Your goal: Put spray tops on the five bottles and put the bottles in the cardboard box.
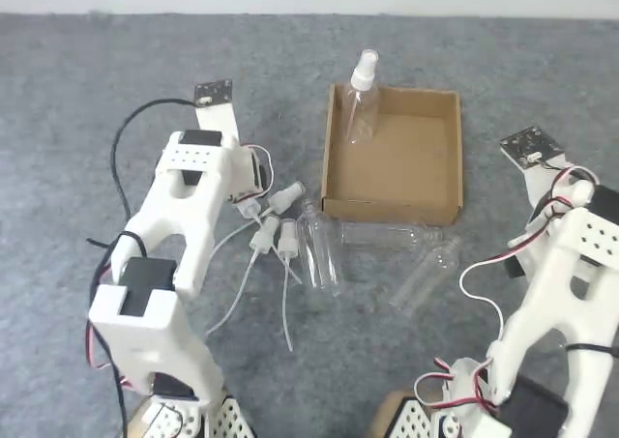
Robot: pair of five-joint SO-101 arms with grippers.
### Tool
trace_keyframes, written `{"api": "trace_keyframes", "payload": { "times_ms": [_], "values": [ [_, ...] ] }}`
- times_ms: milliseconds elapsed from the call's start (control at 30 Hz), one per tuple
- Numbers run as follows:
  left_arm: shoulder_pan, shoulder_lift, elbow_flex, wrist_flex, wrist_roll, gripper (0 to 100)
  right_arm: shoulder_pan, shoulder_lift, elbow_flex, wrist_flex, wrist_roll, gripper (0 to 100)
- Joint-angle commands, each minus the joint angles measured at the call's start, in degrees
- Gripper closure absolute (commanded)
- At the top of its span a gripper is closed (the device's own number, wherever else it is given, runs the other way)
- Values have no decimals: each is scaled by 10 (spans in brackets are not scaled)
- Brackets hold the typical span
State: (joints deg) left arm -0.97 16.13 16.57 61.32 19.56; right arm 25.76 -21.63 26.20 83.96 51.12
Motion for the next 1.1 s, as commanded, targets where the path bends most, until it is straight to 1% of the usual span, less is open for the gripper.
{"api": "trace_keyframes", "payload": {
  "times_ms": [0,133,233,367,533,633,767,833,933,1067],
  "values": [
    [0,-10,5,-20,2,831,-6,-36,-5,-7,10,986],
    [0,-10,7,-19,0,850,-6,-36,-5,-6,10,986],
    [1,-10,8,-28,-23,904,-6,-36,-5,-5,10,986],
    [4,-10,23,-47,-46,920,-6,-36,-5,-4,10,986],
    [1,-13,7,-41,-87,919,-6,-36,-5,-6,10,986],
    [2,-1,-13,-10,-120,915,-6,-36,-5,-5,10,986],
    [3,44,-35,6,-129,855,-6,-36,-5,-5,10,986],
    [1,64,-58,26,-139,847,-6,-36,-5,-5,10,986],
    [0,85,-96,59,-148,887,-6,-36,-5,-5,10,986],
    [0,68,-108,67,-149,961,-5,-36,-5,-7,10,986]
  ]
}}
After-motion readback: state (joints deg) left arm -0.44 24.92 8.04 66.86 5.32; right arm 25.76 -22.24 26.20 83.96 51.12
